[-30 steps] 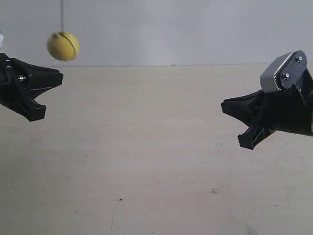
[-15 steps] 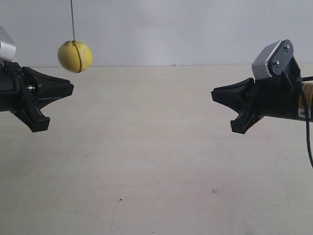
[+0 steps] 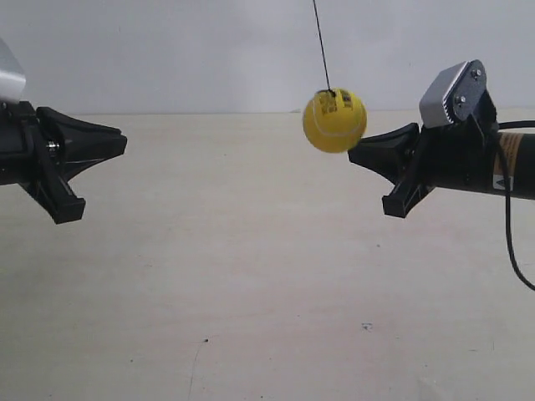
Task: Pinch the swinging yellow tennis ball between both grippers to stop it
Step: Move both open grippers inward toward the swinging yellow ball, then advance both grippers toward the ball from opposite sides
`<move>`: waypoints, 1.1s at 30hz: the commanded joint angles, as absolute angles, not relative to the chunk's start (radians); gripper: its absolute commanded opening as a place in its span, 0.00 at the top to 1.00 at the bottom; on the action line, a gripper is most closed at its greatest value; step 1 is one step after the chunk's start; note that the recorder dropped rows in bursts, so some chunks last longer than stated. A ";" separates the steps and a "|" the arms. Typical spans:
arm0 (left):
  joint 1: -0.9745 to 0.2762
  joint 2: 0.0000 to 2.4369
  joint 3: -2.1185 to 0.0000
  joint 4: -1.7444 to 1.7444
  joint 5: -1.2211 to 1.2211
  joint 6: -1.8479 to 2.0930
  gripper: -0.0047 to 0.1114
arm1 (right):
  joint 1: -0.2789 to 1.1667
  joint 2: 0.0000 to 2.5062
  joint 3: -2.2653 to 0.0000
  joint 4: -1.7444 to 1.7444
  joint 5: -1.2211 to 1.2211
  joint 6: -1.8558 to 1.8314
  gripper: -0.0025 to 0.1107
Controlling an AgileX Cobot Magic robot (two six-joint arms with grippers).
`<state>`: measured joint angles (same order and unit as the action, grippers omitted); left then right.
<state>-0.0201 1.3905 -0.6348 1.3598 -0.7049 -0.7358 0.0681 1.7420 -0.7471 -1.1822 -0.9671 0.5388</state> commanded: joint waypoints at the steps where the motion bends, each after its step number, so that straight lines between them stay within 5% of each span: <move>1: -0.022 1.430 -0.644 1.329 -0.799 -0.698 0.92 | 0.069 1.783 -0.780 -1.184 -1.023 0.564 0.98; 33: -0.022 1.543 -0.739 1.477 -1.124 -0.753 0.92 | 0.160 1.828 -0.840 -1.255 -1.158 0.627 0.98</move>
<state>-0.0201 1.5414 -0.7298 1.4675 -1.1086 -0.7383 0.1315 1.8292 -0.8268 -1.2513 -1.1757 0.6302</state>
